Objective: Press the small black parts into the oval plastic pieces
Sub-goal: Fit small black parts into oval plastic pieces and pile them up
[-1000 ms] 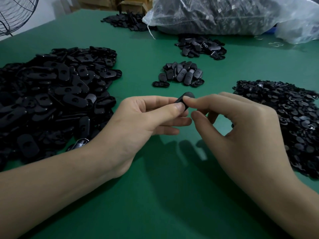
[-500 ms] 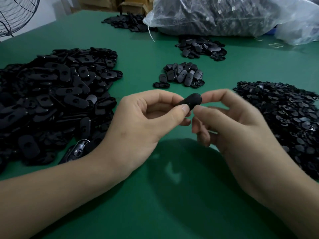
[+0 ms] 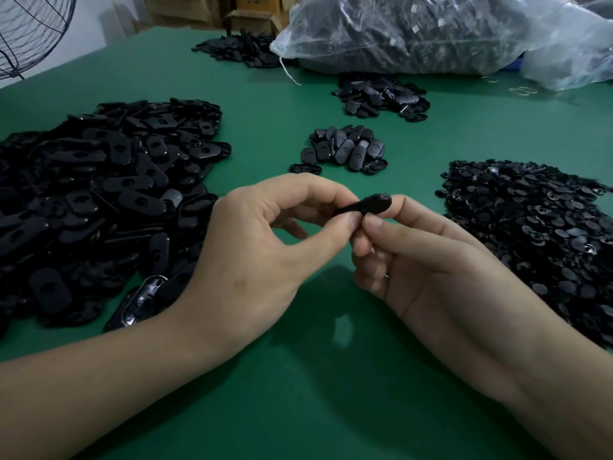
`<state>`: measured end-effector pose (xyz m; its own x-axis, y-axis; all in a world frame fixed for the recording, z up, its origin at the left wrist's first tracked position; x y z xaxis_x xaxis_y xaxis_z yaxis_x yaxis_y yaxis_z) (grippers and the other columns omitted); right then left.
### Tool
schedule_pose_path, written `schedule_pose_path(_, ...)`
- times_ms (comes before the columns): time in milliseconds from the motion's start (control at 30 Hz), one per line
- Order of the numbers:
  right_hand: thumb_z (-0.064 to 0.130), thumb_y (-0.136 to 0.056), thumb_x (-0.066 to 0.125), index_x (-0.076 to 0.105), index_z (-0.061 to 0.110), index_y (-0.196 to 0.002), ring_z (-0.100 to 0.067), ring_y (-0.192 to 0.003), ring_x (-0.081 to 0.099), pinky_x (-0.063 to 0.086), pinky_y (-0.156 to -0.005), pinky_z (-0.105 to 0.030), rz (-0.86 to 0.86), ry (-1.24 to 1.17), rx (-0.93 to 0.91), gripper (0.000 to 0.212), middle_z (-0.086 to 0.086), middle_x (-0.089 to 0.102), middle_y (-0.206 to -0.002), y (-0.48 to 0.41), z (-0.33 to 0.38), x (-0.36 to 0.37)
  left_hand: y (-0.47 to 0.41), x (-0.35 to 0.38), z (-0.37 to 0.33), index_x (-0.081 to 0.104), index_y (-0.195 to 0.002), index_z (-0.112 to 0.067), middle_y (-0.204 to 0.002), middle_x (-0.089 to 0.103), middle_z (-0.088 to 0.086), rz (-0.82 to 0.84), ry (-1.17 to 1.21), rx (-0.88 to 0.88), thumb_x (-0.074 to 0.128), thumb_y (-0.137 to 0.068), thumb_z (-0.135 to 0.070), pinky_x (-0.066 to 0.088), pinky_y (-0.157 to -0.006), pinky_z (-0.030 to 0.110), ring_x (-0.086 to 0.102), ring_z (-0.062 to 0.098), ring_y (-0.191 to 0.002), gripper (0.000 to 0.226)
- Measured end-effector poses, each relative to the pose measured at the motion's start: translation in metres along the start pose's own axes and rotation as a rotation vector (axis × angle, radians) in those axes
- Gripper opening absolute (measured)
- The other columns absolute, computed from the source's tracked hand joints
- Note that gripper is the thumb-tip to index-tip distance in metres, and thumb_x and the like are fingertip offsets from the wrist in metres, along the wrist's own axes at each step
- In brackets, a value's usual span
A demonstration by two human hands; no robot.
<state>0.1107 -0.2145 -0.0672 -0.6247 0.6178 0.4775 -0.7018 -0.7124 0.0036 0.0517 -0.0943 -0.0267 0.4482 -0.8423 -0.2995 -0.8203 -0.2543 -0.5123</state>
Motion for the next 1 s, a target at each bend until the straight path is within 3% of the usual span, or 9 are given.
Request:
schedule_pose_path(367, 0.012, -0.076, 0.077, 0.064, 0.014, -0.089, -0.012, -0.058, 0.054, 0.049, -0.06, -0.023, 0.087, -0.066, 0.085, 0.018, -0.006, 0.064, -0.074, 0.003, -0.003, 0.0, 0.001, -0.006, -0.031, 0.079, -0.098, -0.013, -0.094, 0.074, -0.007, -0.015, -0.286, 0.325, 0.075, -0.092, -0.01, 0.051, -0.082, 0.019, 0.07, 0.007, -0.088, 0.008)
schedule_pose_path(533, 0.017, -0.069, 0.083, 0.07, 0.018, -0.088, -0.013, -0.06, 0.055, 0.049, -0.062, -0.025, 0.11, -0.085, 0.117, 0.023, -0.006, 0.065, -0.074, 0.005, -0.003, 0.002, 0.004, -0.008, -0.038, 0.079, -0.099, -0.009, -0.096, 0.072, -0.004, -0.004, -0.364, 0.429, 0.073, -0.096, -0.011, 0.049, -0.085, 0.017, 0.068, 0.004, -0.091, 0.007)
schedule_pose_path(733, 0.012, -0.073, 0.077, 0.07, 0.021, -0.084, -0.013, -0.06, 0.056, 0.048, -0.064, -0.024, 0.092, -0.054, 0.117, 0.016, -0.005, 0.065, -0.074, 0.008, -0.002, 0.002, 0.007, -0.009, -0.039, 0.079, -0.097, -0.008, -0.096, 0.073, -0.003, 0.002, -0.389, 0.468, 0.072, -0.097, -0.012, 0.049, -0.084, 0.018, 0.068, 0.005, -0.09, 0.008)
schedule_pose_path(833, 0.013, -0.078, 0.072, 0.066, 0.019, -0.085, -0.015, -0.058, 0.052, 0.047, -0.059, -0.023, 0.036, 0.066, 0.048, 0.011, -0.009, 0.065, -0.073, 0.008, 0.003, 0.001, 0.004, -0.009, -0.033, 0.078, -0.094, -0.011, -0.091, 0.073, -0.005, -0.008, -0.355, 0.398, 0.074, -0.094, -0.011, 0.051, -0.077, 0.02, 0.066, 0.004, -0.085, 0.005)
schedule_pose_path(1000, 0.012, -0.091, 0.069, 0.058, 0.003, -0.09, -0.022, -0.059, 0.056, 0.05, -0.059, -0.026, -0.062, 0.474, -0.254, 0.014, -0.016, 0.07, -0.077, 0.013, 0.028, 0.001, 0.0, -0.009, -0.024, 0.078, -0.094, -0.019, -0.09, 0.074, -0.01, 0.0, -0.288, 0.321, 0.075, -0.09, -0.012, 0.054, -0.067, 0.032, 0.07, 0.014, -0.087, 0.008)
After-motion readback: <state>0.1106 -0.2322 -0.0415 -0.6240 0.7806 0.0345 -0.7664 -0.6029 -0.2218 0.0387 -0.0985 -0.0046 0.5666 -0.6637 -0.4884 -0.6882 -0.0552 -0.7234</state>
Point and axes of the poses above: each hand's wrist, its own y-axis away from the middle knuckle, its own x-axis out of the palm, z = x × y, the point moved 8 cm from there along -y, towards the middle knuckle
